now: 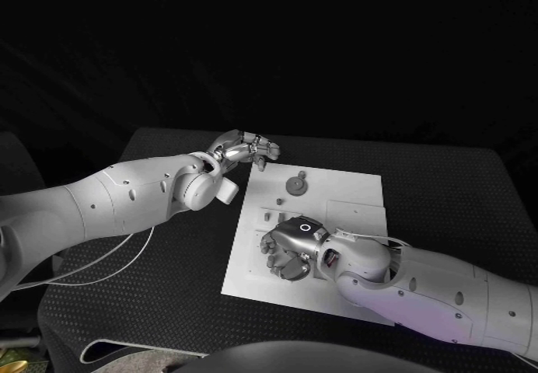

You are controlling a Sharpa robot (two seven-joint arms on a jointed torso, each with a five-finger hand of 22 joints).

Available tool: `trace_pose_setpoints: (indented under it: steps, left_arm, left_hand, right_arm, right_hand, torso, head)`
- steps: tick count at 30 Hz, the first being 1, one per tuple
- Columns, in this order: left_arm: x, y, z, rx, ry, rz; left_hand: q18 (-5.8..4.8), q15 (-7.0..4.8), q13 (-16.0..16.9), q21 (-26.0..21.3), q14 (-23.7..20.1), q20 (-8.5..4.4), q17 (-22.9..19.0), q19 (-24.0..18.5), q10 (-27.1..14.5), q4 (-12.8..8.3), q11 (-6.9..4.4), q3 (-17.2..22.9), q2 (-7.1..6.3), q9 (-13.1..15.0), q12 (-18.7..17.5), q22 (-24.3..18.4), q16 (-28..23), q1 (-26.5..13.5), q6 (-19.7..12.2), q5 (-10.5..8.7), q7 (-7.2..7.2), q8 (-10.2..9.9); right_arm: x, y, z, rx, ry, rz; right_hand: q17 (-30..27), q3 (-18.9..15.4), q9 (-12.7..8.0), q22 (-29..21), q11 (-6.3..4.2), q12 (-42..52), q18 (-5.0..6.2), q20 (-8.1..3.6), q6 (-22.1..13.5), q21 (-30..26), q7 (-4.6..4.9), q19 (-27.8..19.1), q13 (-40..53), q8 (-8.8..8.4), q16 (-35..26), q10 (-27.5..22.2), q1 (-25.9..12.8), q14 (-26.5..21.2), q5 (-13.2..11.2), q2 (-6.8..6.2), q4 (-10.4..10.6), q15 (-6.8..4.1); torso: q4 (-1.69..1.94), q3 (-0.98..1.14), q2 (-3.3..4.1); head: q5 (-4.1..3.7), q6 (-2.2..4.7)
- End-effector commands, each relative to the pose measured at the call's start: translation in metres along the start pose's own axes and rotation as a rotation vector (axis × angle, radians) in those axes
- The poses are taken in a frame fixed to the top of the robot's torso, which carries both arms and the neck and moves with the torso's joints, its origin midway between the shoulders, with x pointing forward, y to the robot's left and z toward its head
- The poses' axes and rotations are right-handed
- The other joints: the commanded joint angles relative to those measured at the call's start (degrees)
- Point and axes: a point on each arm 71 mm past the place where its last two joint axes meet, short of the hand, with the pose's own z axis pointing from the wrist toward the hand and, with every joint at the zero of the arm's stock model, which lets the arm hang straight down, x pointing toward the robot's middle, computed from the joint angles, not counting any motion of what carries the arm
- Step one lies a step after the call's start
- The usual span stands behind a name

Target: Assemble the parts on the task board

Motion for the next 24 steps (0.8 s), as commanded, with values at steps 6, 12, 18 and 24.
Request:
trace_pose_setpoints:
  steps: [6, 12, 18, 24]
  left_arm:
    - [0.001, -0.001, 0.001, 0.007, 0.011, -0.01]
    - [-0.001, -0.001, 0.0, 0.005, 0.008, -0.009]
    - [-0.002, 0.0, 0.0, 0.005, 0.005, -0.007]
    - [-0.005, 0.001, 0.003, 0.004, -0.005, -0.002]
  left_hand:
    - [0.82, 0.24, -0.07, -0.42, -0.16, -0.4, 0.1, -0.08, -0.3, 0.03, 0.13, -0.06, 0.38, -0.08, 0.32, 0.14, -0.22, 0.05, -0.37, -0.2, 0.21, -0.23]
    - [0.82, 0.25, -0.08, -0.45, -0.17, -0.39, 0.12, -0.09, -0.33, 0.01, 0.14, -0.02, 0.41, -0.08, 0.32, 0.17, -0.24, 0.14, -0.38, -0.24, 0.22, -0.23]
    - [0.79, 0.27, -0.08, -0.47, -0.18, -0.36, 0.13, -0.09, -0.35, 0.06, 0.16, -0.07, 0.36, -0.08, 0.32, 0.19, -0.25, 0.07, -0.39, -0.28, 0.24, -0.23]
    - [0.82, 0.26, -0.08, -0.5, -0.17, -0.38, 0.19, -0.08, -0.35, -0.03, 0.15, 0.03, 0.41, -0.06, 0.37, 0.26, -0.25, 0.39, -0.33, -0.28, 0.2, -0.18]
  right_arm:
    - [-0.006, -0.003, -0.004, 0.003, -0.069, 0.031]
    - [-0.019, -0.007, -0.014, -0.002, -0.14, 0.069]
    - [-0.044, -0.033, -0.029, 0.086, -0.135, 0.232]
    - [-0.065, -0.066, -0.054, 0.199, -0.126, 0.424]
  right_hand:
    - [-0.26, -1.69, -0.77, 1.0, 1.1, -0.58, 2.59, 0.48, -2.4, -0.34, 1.1, -1.28, -0.74, -1.16, 0.95, -2.71, 0.0, -1.7, 0.17, -0.63, -0.22, 0.89]
    - [-0.4, -1.6, -0.87, 1.01, 1.14, -0.09, 2.59, 0.49, -2.4, -0.13, 1.13, -1.21, -0.91, -1.08, 1.47, -2.89, 0.5, -1.76, 0.26, -0.73, -0.04, 0.93]
    - [-0.83, -1.54, -0.92, 1.04, 0.46, 1.79, 2.59, 0.39, -1.58, 0.49, 0.82, -0.79, -0.83, -0.5, 2.41, -1.62, 0.2, -1.45, 0.53, -0.55, 1.33, 0.29]
    - [-1.6, -3.28, -1.12, 1.05, -0.43, 4.28, 2.59, -0.01, -1.43, 1.2, 0.71, -0.65, -0.36, -0.23, 3.16, 0.23, -1.55, -1.08, 0.85, 0.64, 2.89, -0.54]
  torso:
    - [0.06, -0.01, 0.01]
    - [0.05, 0.02, -0.02]
    - [-0.05, -0.03, -0.02]
    - [-0.41, 0.09, -0.32]
  head:
    - [-0.19, 0.09]
    - [-0.44, 0.34]
    - [-1.24, 0.89]
    - [-2.13, 1.43]
